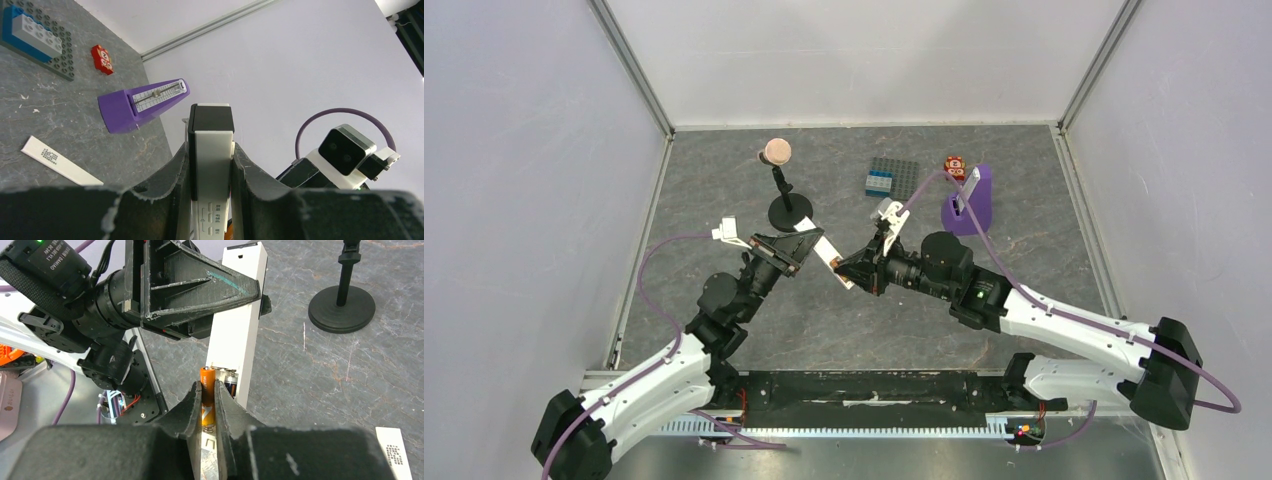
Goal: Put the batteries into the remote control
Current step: Load the battery into the remote control.
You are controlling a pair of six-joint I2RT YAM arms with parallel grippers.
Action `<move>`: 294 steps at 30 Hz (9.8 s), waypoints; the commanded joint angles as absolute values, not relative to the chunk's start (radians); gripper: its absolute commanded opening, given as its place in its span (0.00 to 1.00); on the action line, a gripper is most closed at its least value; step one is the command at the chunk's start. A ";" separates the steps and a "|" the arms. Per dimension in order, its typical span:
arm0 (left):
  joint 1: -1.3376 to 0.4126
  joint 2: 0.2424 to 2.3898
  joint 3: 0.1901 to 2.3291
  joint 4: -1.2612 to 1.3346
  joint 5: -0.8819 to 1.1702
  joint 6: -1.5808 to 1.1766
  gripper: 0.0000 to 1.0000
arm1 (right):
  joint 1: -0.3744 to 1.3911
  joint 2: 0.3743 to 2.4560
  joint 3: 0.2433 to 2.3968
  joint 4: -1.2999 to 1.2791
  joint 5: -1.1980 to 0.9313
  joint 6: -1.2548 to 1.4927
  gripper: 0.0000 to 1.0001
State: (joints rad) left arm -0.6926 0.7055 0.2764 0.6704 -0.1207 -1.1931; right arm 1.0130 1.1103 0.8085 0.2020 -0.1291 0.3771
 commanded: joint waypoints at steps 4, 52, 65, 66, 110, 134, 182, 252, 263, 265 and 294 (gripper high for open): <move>-0.695 0.672 0.284 0.724 -0.156 -1.266 0.02 | 1.017 1.131 0.839 0.108 -0.104 0.355 0.14; -0.695 0.654 0.285 0.680 -0.150 -1.245 0.02 | 1.009 0.998 0.869 0.007 0.090 0.709 0.98; -0.695 0.643 0.299 0.660 -0.060 -1.269 0.02 | 0.973 1.052 0.789 0.171 -0.097 0.937 0.98; -0.695 0.646 0.300 0.658 -0.052 -1.269 0.02 | 0.973 1.060 0.787 0.187 -0.110 0.944 0.98; -0.694 0.668 0.314 0.721 0.005 -1.223 0.02 | 0.931 1.151 0.709 0.339 -0.265 1.063 0.64; -0.695 0.686 0.279 0.836 0.068 -1.106 0.02 | 0.884 1.166 0.693 0.442 -0.330 1.176 0.77; -0.696 0.612 0.359 0.730 -0.083 -1.287 0.02 | 0.874 1.185 0.627 0.424 -0.370 1.124 0.42; -0.695 0.589 0.385 0.522 0.078 -1.108 0.02 | 0.861 1.149 0.726 0.397 -0.394 0.943 0.59; -0.696 0.607 0.426 0.469 0.160 -1.061 0.02 | 0.853 1.179 0.797 0.319 -0.447 0.824 0.57; -0.695 0.618 0.437 0.469 0.184 -1.046 0.02 | 0.853 1.188 0.805 0.308 -0.455 0.816 0.56; -0.693 0.594 0.408 0.392 0.157 -0.979 0.02 | 0.842 1.094 0.796 0.264 -0.445 0.762 0.85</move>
State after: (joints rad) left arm -0.6918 0.6094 0.4026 0.3820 0.1425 -1.0149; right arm 0.8467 1.1141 0.7620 0.2428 -0.4625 0.8112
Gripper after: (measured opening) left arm 0.328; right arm 0.856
